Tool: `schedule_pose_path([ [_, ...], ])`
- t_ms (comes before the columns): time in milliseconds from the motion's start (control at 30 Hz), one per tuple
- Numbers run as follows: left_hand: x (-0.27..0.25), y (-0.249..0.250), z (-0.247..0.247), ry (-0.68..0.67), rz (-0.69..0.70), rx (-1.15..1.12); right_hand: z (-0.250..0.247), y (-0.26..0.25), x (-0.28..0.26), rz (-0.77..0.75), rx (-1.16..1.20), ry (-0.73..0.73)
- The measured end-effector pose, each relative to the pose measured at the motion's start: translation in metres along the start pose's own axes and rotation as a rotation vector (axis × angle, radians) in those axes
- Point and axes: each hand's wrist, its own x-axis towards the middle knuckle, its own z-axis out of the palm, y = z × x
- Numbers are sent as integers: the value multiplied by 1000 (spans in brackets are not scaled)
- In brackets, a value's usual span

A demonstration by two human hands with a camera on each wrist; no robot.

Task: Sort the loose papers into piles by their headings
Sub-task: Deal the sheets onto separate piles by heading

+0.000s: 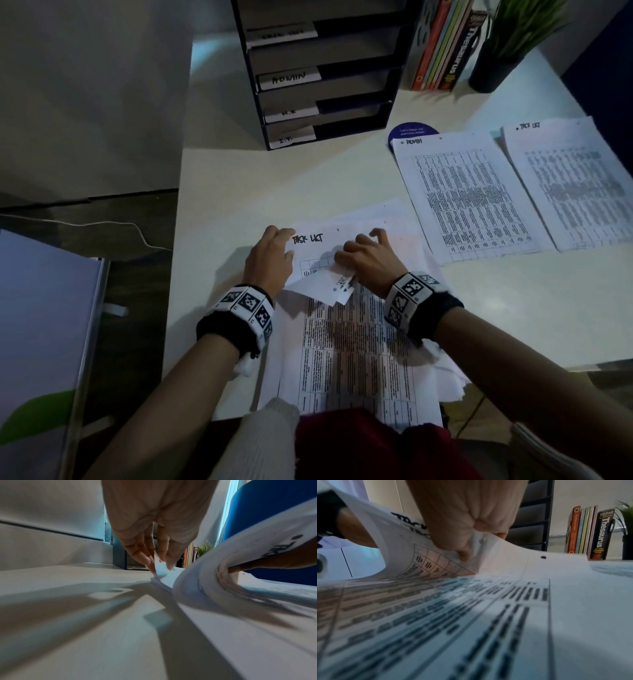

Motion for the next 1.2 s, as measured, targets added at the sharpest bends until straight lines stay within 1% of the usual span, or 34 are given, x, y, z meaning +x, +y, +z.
schedule_pose_path([
  [100,-5,1,-1,62,9,-121,2,1,0,16,41,40],
  [133,-7,1,-2,42,7,-191,4,0,0,27,71,90],
  [200,-9,1,-3,-93,-10,-331,6,-4,0,80,133,164],
  [267,-7,0,-6,-233,-59,-463,7,-7,-5,123,107,242],
  [333,-4,-1,-9,-309,-131,-566,10,-12,-11,119,13,276],
  [367,-3,0,-9,-310,-153,-594,10,-15,-14,119,-29,279],
  [400,0,1,-9,-270,-153,-571,11,-17,-17,117,-56,274],
  [467,6,0,-5,-147,-115,-379,11,-20,-21,82,-73,243],
  [500,9,-1,-2,-124,-112,-271,10,-21,-22,49,-66,220],
  [533,10,-1,-1,-129,-131,-197,11,-21,-23,17,-47,199],
  [567,11,-2,1,-134,-154,-171,11,-22,-25,-4,-20,178],
  [633,8,-2,3,-106,-155,-168,12,-24,-25,-2,18,160],
  [767,1,-2,3,-12,-89,-89,18,-25,-22,64,81,172],
  [867,-5,-3,3,41,-40,-55,18,-25,-17,107,69,153],
  [967,-5,-5,2,88,-8,-50,16,-26,-13,145,69,93],
  [1067,-3,-7,1,141,32,-91,11,-27,-10,178,82,-24],
  [1100,-3,-8,1,162,47,-103,10,-26,-9,184,96,-41],
  [1200,-4,-7,0,190,62,-134,8,-26,-5,203,127,-19],
])
